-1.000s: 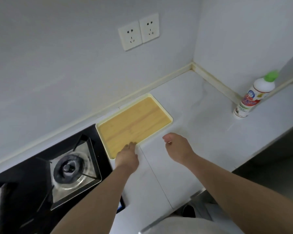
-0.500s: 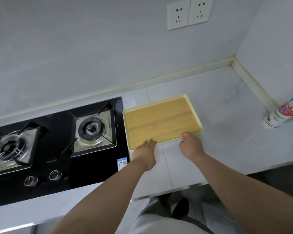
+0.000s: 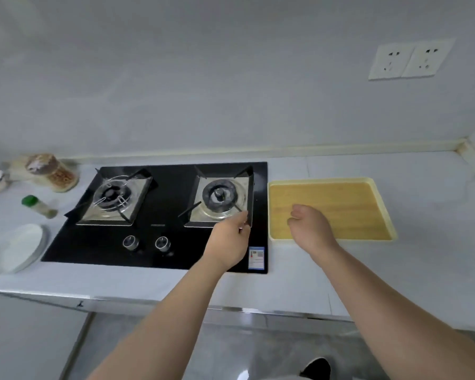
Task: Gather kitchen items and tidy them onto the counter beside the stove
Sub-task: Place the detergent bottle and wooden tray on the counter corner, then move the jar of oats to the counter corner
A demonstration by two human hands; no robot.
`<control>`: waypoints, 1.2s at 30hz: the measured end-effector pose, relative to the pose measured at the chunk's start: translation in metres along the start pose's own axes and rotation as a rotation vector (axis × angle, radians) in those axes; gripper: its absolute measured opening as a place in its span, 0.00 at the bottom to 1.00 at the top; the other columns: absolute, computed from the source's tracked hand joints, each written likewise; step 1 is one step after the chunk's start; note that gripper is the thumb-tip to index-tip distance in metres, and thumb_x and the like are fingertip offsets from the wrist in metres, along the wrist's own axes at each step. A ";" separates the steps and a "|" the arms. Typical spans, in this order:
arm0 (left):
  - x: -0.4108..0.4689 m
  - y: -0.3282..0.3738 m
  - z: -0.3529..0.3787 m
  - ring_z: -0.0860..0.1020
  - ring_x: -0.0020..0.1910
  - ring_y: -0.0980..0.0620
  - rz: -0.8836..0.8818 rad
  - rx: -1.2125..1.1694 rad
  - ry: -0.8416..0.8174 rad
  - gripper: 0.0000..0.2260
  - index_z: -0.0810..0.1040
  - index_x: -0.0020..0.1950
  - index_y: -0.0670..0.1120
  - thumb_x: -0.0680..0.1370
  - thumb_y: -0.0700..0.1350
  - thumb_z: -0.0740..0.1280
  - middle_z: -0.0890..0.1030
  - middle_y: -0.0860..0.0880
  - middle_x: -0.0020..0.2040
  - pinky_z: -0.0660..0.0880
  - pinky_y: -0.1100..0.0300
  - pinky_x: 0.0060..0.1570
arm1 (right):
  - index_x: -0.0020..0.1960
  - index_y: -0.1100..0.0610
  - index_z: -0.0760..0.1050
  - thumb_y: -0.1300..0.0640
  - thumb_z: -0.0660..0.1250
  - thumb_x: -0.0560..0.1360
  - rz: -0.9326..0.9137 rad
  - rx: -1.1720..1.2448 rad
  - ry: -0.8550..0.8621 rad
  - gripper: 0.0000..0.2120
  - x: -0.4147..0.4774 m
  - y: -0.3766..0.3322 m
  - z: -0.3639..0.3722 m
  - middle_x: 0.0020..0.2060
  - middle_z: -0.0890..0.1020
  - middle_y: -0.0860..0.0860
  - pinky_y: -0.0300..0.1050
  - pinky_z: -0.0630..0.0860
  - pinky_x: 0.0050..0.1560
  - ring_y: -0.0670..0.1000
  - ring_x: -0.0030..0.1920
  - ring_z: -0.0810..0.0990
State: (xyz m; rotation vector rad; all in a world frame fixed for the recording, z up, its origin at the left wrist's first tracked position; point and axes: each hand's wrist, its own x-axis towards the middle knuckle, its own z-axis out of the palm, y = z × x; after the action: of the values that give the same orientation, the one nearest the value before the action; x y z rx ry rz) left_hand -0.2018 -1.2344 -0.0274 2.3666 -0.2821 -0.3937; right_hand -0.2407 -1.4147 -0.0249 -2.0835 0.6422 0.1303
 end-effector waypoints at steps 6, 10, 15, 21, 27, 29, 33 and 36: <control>-0.084 -0.077 -0.132 0.82 0.55 0.54 -0.270 -0.641 0.253 0.14 0.79 0.65 0.45 0.80 0.42 0.68 0.85 0.50 0.55 0.77 0.56 0.61 | 0.72 0.59 0.71 0.55 0.59 0.82 -0.290 0.035 -0.128 0.20 -0.080 -0.111 0.100 0.69 0.75 0.51 0.47 0.66 0.70 0.52 0.70 0.72; -0.149 -0.142 -0.206 0.85 0.50 0.51 -0.404 -0.893 0.413 0.10 0.81 0.60 0.43 0.79 0.39 0.67 0.86 0.46 0.50 0.80 0.55 0.55 | 0.71 0.60 0.71 0.56 0.60 0.81 -0.308 0.133 -0.227 0.20 -0.127 -0.161 0.179 0.64 0.78 0.48 0.45 0.70 0.64 0.50 0.63 0.76; -0.225 -0.231 -0.273 0.86 0.48 0.49 -0.539 -1.032 0.600 0.08 0.81 0.57 0.40 0.79 0.37 0.66 0.86 0.44 0.50 0.81 0.56 0.52 | 0.71 0.64 0.69 0.58 0.60 0.79 -0.325 0.143 -0.338 0.21 -0.183 -0.215 0.280 0.68 0.75 0.60 0.53 0.70 0.68 0.58 0.68 0.72; -0.249 -0.306 -0.339 0.85 0.48 0.44 -0.625 -1.345 0.643 0.11 0.79 0.60 0.36 0.81 0.37 0.62 0.84 0.40 0.52 0.82 0.53 0.48 | 0.74 0.55 0.68 0.57 0.60 0.80 -0.423 0.092 -0.426 0.22 -0.217 -0.285 0.369 0.67 0.77 0.50 0.41 0.67 0.59 0.49 0.65 0.74; -0.224 -0.343 -0.384 0.86 0.48 0.45 -0.569 -1.493 0.681 0.09 0.78 0.59 0.37 0.81 0.38 0.63 0.85 0.41 0.51 0.82 0.55 0.47 | 0.74 0.51 0.67 0.54 0.64 0.80 -0.504 0.020 -0.381 0.22 -0.188 -0.351 0.439 0.69 0.73 0.52 0.49 0.73 0.64 0.51 0.67 0.73; -0.212 -0.363 -0.389 0.85 0.49 0.45 -0.588 -1.503 0.706 0.09 0.78 0.58 0.37 0.81 0.37 0.63 0.85 0.41 0.51 0.81 0.54 0.49 | 0.74 0.51 0.65 0.53 0.64 0.80 -0.536 -0.042 -0.348 0.24 -0.162 -0.380 0.463 0.70 0.72 0.53 0.52 0.73 0.65 0.54 0.67 0.73; -0.172 -0.410 -0.402 0.85 0.48 0.45 -0.690 -1.496 0.774 0.08 0.79 0.57 0.37 0.81 0.37 0.62 0.85 0.41 0.51 0.81 0.54 0.47 | 0.70 0.54 0.66 0.51 0.66 0.78 -0.623 -0.124 -0.313 0.23 -0.089 -0.449 0.518 0.65 0.74 0.55 0.47 0.73 0.53 0.55 0.58 0.76; -0.132 -0.441 -0.433 0.86 0.45 0.45 -0.732 -1.510 0.831 0.09 0.80 0.55 0.36 0.80 0.36 0.62 0.85 0.40 0.49 0.82 0.55 0.44 | 0.72 0.54 0.65 0.50 0.65 0.75 -0.627 -0.199 -0.295 0.27 -0.030 -0.500 0.567 0.65 0.72 0.58 0.53 0.75 0.60 0.60 0.61 0.75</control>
State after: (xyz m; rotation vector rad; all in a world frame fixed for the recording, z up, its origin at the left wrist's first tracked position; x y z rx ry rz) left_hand -0.1292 -0.6072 0.0018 0.8615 0.9652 0.1168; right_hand 0.0647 -0.7247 0.0381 -2.2984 -0.2204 0.1408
